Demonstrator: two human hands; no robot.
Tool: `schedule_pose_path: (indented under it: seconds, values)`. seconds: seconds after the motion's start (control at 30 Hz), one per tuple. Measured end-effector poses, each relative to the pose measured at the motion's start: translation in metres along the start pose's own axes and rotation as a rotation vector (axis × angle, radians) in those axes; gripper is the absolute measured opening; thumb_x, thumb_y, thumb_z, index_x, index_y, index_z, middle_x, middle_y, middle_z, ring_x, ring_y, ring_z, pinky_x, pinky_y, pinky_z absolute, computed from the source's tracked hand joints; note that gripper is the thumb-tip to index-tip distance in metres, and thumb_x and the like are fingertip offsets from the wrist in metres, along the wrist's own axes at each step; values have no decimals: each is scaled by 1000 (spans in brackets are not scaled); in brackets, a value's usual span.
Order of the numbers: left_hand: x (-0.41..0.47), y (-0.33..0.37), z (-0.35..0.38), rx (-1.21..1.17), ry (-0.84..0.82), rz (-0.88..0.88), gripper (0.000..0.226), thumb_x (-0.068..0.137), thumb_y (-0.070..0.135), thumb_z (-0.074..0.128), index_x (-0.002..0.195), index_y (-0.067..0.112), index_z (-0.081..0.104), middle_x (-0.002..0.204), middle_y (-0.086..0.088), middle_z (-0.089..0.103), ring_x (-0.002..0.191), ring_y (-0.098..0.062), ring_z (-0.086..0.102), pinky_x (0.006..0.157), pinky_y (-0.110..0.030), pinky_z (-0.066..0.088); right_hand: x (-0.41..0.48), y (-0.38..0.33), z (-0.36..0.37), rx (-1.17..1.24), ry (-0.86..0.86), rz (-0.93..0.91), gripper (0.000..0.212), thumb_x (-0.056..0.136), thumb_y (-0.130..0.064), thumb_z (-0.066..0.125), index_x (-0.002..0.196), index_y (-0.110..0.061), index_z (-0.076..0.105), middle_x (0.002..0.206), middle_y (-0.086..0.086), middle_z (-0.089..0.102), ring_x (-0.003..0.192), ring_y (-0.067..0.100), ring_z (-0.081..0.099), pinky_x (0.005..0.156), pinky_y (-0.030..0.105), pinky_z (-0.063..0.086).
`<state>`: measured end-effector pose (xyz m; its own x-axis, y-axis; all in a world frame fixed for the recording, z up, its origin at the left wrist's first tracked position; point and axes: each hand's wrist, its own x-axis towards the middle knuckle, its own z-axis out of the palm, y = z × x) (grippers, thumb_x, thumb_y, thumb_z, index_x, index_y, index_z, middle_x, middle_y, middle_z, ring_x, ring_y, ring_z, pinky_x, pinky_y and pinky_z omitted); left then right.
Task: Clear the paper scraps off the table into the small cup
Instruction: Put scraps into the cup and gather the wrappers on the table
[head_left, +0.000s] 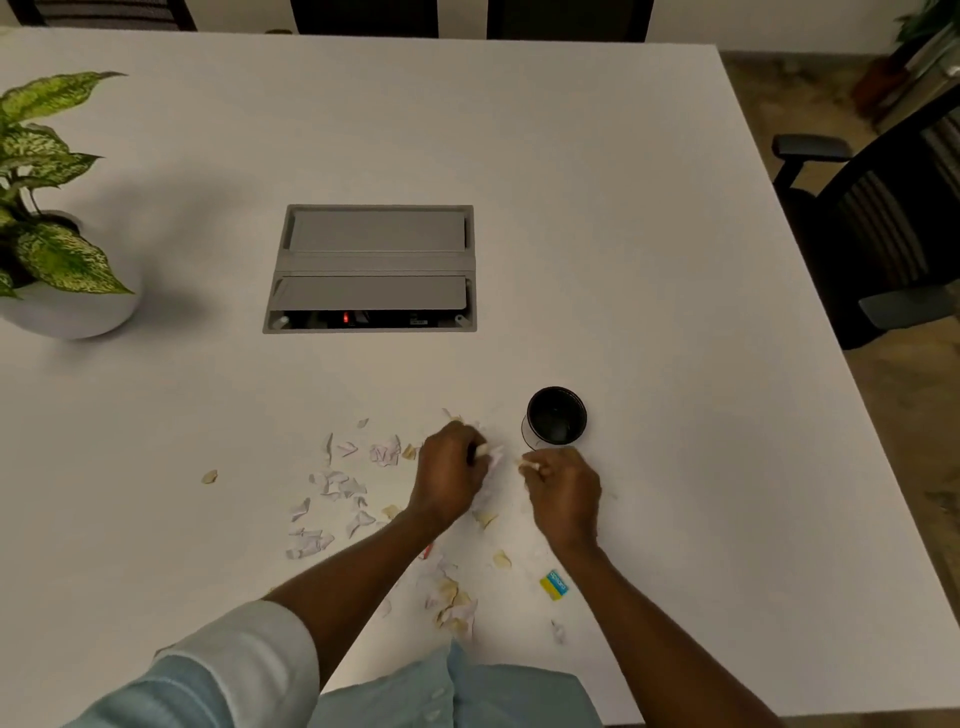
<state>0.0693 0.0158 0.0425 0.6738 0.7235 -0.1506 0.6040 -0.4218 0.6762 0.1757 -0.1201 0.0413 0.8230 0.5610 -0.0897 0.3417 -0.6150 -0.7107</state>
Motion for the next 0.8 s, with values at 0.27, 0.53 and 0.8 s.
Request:
schedule_pose_path:
  seconds: [0.27, 0.53, 0.8]
  values:
    - [55, 67, 12, -68, -28, 64, 13, 84, 20, 84, 88, 12, 74, 86, -2, 72, 73, -15, 62, 64, -29, 49, 59, -11, -34, 46, 164, 141, 12, 82, -15, 83, 93, -17, 78, 89, 6, 72, 78, 20, 69, 70, 28, 55]
    - [80, 89, 26, 96, -197, 91, 14, 89, 15, 78, 97, 4, 76, 92, -13, 76, 82, -28, 68, 70, -33, 50, 85, -8, -36, -67, 96, 195, 17, 87, -9, 72, 102, -13, 76, 97, 11, 74, 87, 27, 69, 78, 35, 58]
    - [84, 102, 17, 158, -265, 95, 29, 89, 18, 77, 114, 6, 68, 115, -14, 75, 96, -28, 70, 89, -44, 61, 83, -10, -39, -46, 50, 196, 22, 87, -6, 67, 106, -12, 76, 107, 11, 72, 95, 26, 70, 88, 40, 59]
